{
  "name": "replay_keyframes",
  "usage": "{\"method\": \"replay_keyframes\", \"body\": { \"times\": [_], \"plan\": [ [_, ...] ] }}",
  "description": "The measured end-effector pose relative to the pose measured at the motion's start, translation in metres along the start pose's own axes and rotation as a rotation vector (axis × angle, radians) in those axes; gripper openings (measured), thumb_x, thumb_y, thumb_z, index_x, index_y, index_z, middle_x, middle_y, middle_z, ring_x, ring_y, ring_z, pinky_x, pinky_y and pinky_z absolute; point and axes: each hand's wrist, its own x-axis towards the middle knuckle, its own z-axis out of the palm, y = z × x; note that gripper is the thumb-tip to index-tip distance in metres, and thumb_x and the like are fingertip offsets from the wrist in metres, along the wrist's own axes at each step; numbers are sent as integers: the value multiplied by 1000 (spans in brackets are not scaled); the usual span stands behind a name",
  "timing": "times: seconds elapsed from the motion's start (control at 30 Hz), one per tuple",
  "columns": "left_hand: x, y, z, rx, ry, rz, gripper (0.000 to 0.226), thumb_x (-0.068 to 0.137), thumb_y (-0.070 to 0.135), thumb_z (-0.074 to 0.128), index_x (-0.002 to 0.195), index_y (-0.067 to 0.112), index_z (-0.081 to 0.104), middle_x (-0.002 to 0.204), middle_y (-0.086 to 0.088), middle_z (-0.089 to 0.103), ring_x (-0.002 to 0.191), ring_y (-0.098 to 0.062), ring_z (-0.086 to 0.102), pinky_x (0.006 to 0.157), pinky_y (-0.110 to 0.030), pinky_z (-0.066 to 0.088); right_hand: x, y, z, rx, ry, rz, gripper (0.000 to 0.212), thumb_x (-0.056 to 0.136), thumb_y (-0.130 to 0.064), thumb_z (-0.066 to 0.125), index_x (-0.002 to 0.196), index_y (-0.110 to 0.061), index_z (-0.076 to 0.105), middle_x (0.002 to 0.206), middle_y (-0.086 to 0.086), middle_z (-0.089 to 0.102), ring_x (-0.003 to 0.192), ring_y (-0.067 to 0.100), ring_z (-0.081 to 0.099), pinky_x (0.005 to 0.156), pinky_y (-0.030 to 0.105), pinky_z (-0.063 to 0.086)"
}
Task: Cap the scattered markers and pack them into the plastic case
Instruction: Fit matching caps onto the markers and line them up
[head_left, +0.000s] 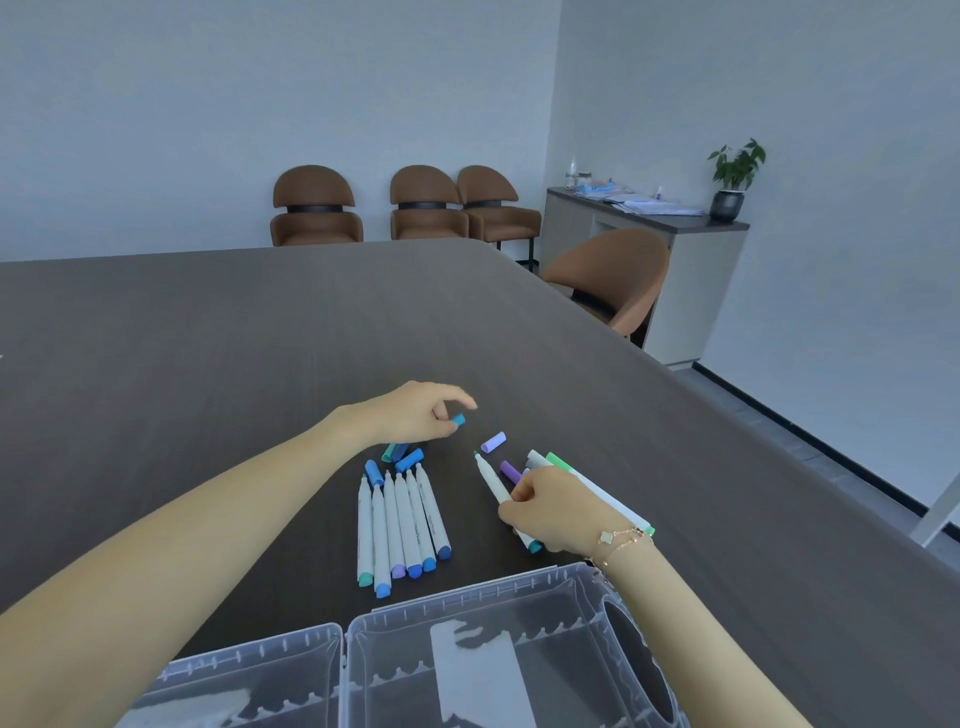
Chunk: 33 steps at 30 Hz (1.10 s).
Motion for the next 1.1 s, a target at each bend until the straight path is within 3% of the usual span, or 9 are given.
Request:
{"method": "replay_keyframes", "body": {
  "times": [0.1,0.2,0.37,0.47,0.57,0.83,1.0,1.1],
  "plan": [
    [-2,12,-5,-80,-35,-68,25,93,22,54,116,24,63,103,5,65,88,-7,61,69,-17,47,-2,-3,2,0,15,-39,28,91,-25,55,108,-4,61,129,0,58,62,10,51,56,14,42],
    [3,18,-5,-187,-19,-254,27,92,27,57,114,16,66,98,0,65,70,-7,56,55,-14,41,-3,-6,3,18,53,-67,13,89,-28,57,91,-16,56,115,3,64,68,11,53,63,19,47],
    [7,24,3,-362,35,-427,29,89,24,63,112,7,66,90,-6,61,62,-11,52,56,-12,43,-6,-8,3,56,35,-80,12,90,-28,56,84,-18,54,105,6,66,63,11,51,57,14,42],
    [6,23,7,-461,44,-456,31,87,21,65,113,5,65,104,-10,64,71,-14,59,60,-13,48,-7,-9,3,42,16,-79,13,91,-29,55,88,-16,54,89,5,60,62,10,50,60,15,43],
    [5,24,10,-481,43,-463,31,88,21,65,115,5,64,111,-11,64,80,-16,63,65,-14,50,-6,-9,4,45,-1,-66,14,90,-30,55,91,-16,55,87,3,58,63,10,51,58,15,43],
    [2,30,8,-545,72,-441,29,87,19,65,113,6,64,104,-8,63,74,-12,62,60,-13,51,-5,-9,3,44,-28,-45,18,91,-31,54,94,-13,57,83,4,56,60,11,49,51,13,39],
    [-3,36,12,-569,-14,-431,29,88,18,64,113,5,65,98,-6,65,74,-12,63,63,-14,52,-3,-6,6,63,32,-52,21,92,-28,53,74,-16,49,100,12,64,55,11,45,51,14,36],
    [-4,37,16,-595,-7,-423,27,89,16,63,112,3,65,101,-9,65,74,-12,63,62,-14,51,0,-4,6,82,61,-31,19,93,-28,51,84,-13,59,82,4,59,56,11,47,49,12,36]
  ]
}}
